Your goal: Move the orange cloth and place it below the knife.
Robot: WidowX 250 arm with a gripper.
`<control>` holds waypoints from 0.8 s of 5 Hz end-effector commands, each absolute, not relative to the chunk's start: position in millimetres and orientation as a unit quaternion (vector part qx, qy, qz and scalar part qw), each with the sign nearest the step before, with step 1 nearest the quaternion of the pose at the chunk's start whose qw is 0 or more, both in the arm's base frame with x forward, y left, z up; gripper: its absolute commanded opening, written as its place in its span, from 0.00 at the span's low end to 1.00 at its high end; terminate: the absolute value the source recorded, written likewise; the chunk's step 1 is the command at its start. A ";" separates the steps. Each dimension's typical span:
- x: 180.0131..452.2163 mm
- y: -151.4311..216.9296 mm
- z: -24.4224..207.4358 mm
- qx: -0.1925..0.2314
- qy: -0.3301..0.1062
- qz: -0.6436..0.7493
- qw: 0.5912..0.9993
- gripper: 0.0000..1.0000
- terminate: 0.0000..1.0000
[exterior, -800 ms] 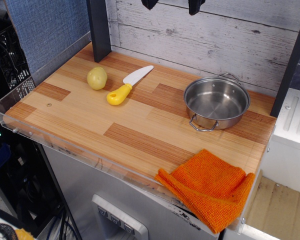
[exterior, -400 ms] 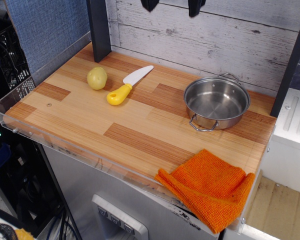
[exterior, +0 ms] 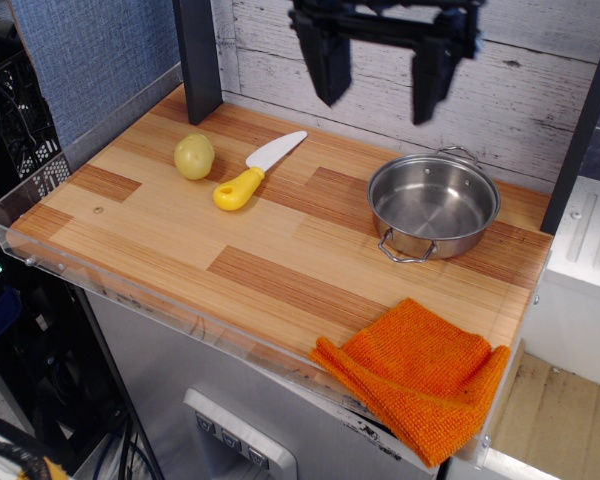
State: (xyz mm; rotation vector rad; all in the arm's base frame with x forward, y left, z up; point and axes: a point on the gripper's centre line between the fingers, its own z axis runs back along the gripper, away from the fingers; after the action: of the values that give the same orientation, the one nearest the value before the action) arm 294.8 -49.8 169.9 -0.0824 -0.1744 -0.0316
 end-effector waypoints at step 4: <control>254.1 -113.2 79.7 -0.014 -0.030 -0.036 0.999 1.00 0.00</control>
State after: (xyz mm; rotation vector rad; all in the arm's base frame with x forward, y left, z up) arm 249.8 -111.2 66.6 -0.0111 -0.0138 -0.0672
